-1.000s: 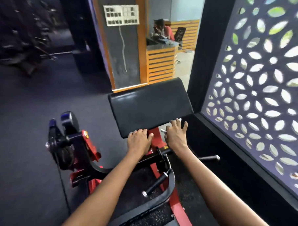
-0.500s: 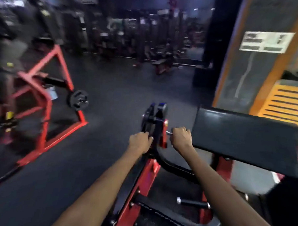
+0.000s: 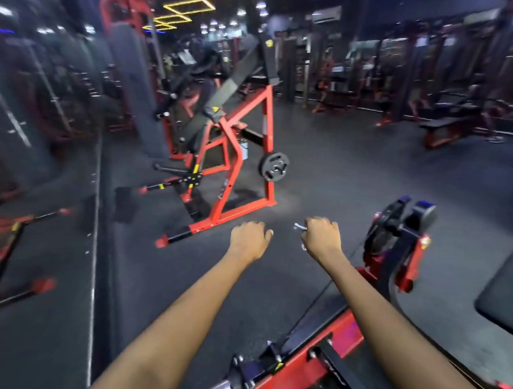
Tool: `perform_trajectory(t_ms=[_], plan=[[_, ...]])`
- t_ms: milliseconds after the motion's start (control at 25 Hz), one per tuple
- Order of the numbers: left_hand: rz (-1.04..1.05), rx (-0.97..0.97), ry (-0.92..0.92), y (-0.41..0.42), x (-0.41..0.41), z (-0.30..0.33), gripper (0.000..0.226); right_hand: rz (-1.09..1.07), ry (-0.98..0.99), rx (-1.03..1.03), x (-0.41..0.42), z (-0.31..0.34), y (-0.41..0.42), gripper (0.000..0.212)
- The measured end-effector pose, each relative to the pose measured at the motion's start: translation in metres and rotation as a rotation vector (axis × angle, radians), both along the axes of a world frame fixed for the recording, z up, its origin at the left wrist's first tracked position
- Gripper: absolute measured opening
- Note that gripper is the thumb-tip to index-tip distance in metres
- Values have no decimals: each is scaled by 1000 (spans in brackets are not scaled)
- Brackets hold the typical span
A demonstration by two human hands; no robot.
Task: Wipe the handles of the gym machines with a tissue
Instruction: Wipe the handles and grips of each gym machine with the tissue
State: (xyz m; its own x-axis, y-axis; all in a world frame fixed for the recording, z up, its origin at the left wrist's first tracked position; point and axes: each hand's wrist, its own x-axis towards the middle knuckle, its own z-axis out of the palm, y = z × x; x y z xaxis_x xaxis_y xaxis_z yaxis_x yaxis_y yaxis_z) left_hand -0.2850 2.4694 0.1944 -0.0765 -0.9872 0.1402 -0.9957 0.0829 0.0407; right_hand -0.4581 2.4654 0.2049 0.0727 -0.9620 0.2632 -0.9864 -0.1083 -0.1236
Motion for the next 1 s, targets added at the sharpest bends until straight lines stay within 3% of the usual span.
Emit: perform_trajectory(t_ms=[520,840,1000], plan=[[370,-8,56,40,232,-6,42,344,-38,7,237,-1,-39,18],[470,28,50,53,368,-22,42,370,-7,-8,388,-23,-54,30],[523,46,55,52,417,-32,43,420,19,13,453,-32,-68,23]])
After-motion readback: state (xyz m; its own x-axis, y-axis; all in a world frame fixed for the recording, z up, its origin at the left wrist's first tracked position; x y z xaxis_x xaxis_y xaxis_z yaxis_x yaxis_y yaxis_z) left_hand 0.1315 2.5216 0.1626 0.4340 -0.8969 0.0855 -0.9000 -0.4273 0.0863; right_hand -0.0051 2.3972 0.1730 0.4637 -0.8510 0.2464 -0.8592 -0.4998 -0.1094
